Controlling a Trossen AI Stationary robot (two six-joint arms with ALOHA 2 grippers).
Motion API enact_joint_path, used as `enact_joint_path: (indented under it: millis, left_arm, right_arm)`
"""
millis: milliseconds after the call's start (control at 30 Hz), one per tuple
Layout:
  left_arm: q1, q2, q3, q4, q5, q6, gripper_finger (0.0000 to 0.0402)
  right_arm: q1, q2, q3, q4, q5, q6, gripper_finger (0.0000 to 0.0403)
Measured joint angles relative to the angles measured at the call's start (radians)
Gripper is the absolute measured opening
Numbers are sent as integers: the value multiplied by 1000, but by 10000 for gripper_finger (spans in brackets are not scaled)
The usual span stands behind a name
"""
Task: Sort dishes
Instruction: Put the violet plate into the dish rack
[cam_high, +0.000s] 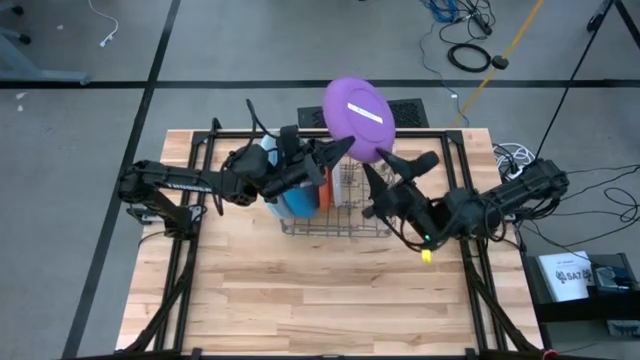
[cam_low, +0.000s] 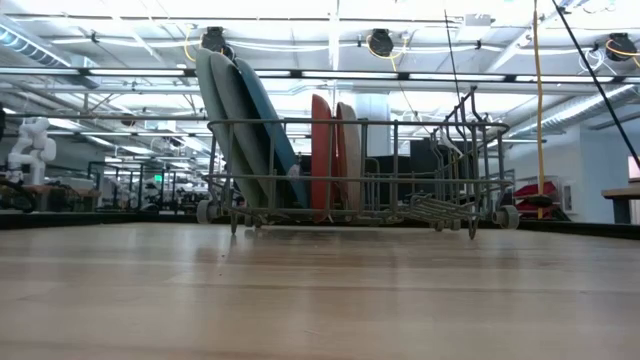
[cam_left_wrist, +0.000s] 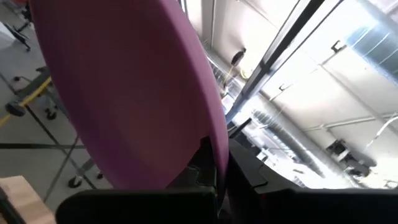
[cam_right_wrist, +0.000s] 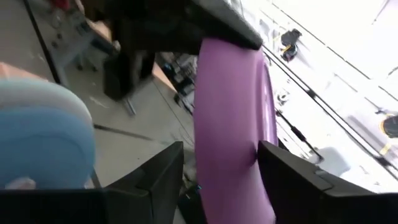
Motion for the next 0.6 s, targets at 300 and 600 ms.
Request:
enact_joint_path:
  millis: [300, 600]
  left_arm:
    - [-6, -2, 2, -113, -8, 124, 8]
    - [0, -2, 2, -308, -57, 293, 8]
  right_arm:
    - [28, 1, 0, -149, 36, 86, 197]
    - [173, 1, 1, -448, 198, 354, 196]
